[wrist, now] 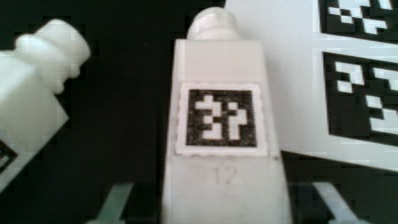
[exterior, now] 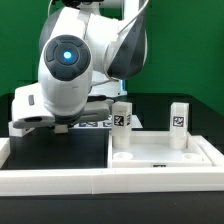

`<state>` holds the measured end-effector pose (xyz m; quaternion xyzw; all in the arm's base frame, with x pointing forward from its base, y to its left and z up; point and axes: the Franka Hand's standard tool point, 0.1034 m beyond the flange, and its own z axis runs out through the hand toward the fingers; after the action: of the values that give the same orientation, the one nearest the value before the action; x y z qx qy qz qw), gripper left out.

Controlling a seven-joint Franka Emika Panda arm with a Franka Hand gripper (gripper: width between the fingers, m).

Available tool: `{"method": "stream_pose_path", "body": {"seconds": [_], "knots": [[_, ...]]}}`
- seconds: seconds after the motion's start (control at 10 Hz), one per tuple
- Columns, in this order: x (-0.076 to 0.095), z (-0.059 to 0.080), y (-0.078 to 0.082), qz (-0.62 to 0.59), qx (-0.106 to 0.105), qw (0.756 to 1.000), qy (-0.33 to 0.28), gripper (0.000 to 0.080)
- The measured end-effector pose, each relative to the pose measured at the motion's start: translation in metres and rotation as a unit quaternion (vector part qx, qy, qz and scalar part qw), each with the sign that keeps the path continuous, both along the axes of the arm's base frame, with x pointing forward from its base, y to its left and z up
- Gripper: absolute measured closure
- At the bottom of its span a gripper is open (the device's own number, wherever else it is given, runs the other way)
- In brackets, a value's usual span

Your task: Assemble square table

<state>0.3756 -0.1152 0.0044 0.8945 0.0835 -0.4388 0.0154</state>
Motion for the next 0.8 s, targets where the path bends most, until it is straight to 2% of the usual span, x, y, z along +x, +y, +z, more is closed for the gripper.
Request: {"method": "stream_pose_path", "body": {"seconds": [0.4, 0.8], "knots": [[0.012, 0.008, 0.001, 0.001, 0.001, 1.000, -0.005, 0.0509], [0.056, 0.051, 0.010, -0.007, 0.007, 1.000, -0.010, 0.0509]]}}
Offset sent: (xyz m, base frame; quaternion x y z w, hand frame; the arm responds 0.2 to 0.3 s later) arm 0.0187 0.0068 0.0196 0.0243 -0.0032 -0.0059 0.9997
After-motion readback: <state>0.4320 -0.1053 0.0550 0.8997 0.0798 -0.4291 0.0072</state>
